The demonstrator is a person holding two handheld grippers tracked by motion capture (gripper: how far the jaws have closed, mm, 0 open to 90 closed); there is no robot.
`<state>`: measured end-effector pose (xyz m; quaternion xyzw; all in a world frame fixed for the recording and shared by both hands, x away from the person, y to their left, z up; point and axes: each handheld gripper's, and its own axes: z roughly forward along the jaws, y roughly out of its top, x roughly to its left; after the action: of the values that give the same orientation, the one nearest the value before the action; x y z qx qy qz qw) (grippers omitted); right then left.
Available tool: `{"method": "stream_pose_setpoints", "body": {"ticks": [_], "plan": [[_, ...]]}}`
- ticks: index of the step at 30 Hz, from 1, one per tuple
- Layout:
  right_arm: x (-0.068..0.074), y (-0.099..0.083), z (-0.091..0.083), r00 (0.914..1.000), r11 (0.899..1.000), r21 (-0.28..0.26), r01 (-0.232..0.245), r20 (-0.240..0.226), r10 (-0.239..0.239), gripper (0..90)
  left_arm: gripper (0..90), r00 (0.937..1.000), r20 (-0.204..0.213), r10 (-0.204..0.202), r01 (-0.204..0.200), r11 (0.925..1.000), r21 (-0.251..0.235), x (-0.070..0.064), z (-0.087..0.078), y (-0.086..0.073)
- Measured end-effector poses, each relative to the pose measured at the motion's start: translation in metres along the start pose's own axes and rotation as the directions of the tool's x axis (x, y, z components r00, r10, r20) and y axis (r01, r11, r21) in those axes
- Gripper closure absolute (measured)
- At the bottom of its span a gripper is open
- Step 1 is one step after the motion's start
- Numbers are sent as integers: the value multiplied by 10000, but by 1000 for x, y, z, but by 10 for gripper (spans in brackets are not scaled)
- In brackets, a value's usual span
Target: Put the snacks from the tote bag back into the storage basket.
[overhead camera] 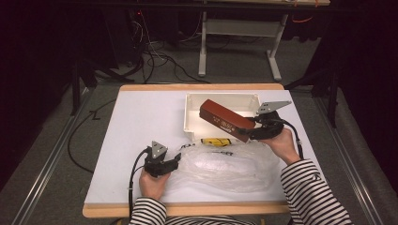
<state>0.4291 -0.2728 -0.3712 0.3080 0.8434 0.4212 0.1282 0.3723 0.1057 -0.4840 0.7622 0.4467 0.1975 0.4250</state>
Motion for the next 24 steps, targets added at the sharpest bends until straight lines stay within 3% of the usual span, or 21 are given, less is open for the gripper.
{"method": "stream_pose_setpoints", "body": {"ticks": [24], "plan": [[-17,6,45,9975,9960,817,-363,642,311,430,380,10000,1,-20,20,10000,-59,0,0,0]]}}
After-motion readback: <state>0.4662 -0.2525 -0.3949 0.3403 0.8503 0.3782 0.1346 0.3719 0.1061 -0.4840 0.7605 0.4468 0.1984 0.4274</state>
